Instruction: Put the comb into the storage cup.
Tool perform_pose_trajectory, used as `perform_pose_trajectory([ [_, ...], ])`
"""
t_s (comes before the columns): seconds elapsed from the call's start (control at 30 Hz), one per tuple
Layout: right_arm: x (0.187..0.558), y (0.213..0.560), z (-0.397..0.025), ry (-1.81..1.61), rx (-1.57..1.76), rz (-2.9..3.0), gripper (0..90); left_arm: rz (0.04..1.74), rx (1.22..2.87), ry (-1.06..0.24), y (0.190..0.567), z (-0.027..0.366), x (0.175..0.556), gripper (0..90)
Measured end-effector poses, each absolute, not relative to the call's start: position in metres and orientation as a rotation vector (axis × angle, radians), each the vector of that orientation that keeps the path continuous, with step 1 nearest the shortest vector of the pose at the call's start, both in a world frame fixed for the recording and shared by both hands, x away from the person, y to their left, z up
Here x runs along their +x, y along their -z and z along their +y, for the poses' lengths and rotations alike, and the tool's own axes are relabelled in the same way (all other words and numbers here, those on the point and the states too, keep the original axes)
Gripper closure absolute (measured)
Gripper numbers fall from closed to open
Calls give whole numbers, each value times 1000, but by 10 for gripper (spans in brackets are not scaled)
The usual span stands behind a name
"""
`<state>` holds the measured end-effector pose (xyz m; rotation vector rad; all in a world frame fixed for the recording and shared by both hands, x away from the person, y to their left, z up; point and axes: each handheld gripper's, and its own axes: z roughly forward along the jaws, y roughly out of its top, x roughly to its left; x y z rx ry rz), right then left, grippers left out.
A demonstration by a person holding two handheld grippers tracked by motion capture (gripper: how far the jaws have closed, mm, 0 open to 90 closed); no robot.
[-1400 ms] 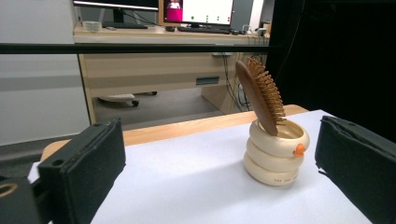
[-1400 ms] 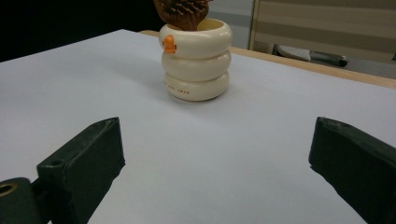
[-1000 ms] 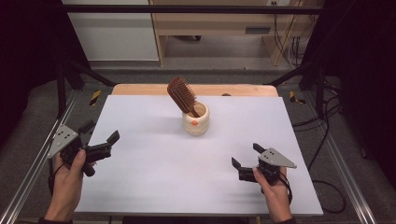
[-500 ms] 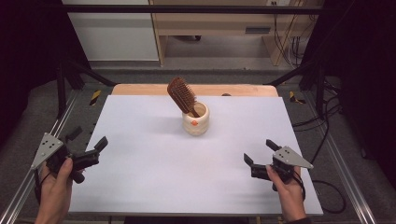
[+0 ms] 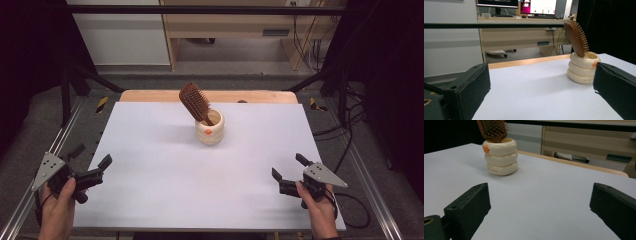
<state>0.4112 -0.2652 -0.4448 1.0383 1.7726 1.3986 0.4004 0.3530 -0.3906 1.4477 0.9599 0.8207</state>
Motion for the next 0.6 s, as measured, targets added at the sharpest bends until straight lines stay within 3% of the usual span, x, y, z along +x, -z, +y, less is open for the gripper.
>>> perform_pose_trajectory([
  [0.6,412,453,-265,-1418,994,1774,32,914,1470,-775,427,336,395,12],
])
